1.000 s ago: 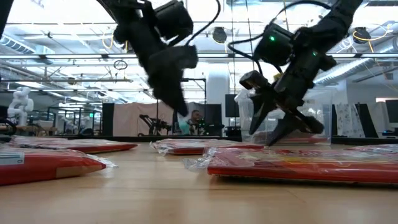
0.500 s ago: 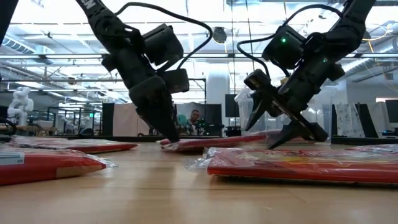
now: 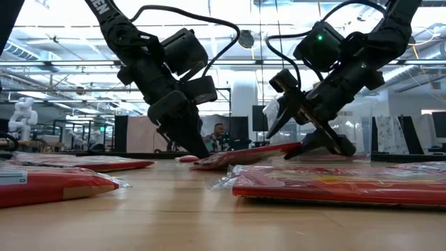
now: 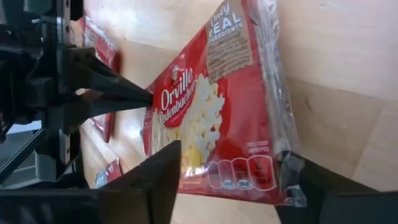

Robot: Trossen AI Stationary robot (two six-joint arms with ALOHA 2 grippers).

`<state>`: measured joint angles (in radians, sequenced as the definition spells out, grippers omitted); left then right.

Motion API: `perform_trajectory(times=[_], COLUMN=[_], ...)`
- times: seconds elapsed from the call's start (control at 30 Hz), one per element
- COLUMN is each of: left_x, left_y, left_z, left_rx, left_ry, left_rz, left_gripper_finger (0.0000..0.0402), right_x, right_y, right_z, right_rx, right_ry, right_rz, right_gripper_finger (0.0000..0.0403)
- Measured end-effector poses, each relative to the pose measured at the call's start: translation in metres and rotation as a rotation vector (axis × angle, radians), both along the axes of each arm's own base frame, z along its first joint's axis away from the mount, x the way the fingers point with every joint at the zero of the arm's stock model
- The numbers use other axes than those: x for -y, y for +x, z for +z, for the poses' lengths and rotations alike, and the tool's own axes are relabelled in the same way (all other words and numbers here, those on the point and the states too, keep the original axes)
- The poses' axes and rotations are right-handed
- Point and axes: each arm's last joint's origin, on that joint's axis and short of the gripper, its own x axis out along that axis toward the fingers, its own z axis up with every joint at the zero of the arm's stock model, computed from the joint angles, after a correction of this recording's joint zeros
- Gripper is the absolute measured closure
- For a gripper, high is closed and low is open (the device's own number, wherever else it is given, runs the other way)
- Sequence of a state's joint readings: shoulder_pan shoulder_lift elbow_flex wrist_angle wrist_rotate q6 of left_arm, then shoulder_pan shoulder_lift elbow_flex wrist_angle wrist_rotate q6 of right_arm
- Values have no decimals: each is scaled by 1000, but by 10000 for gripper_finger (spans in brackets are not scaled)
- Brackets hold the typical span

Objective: Sort popcorn bags into baskets
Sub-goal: Put the popcorn bag into the transparent container

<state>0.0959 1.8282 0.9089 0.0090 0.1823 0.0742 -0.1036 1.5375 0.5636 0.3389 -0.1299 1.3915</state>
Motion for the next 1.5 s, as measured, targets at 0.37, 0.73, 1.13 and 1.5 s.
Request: perform_trajectory(times=[0.37, 0.73, 1.13, 1.5], left_x=[-1, -21, -51, -57], left_y=[-3, -36, -66, -70], left_z=[5, 78, 131, 133], left_rx=[-6, 24, 224, 226], left_ry=[-9, -78, 57, 59], left_rz=[16, 269, 535, 564], left_gripper_finger=[380, 380, 380, 380], right_x=[0, -1, -2, 7], right_y=[3, -4, -34, -60], right_z=[4, 37, 97, 138], right_rx=[47, 175, 386, 476], right_ry=[-58, -71, -100, -200], right_rz=[45, 71, -4, -200], right_gripper_finger=[389, 395, 395, 395])
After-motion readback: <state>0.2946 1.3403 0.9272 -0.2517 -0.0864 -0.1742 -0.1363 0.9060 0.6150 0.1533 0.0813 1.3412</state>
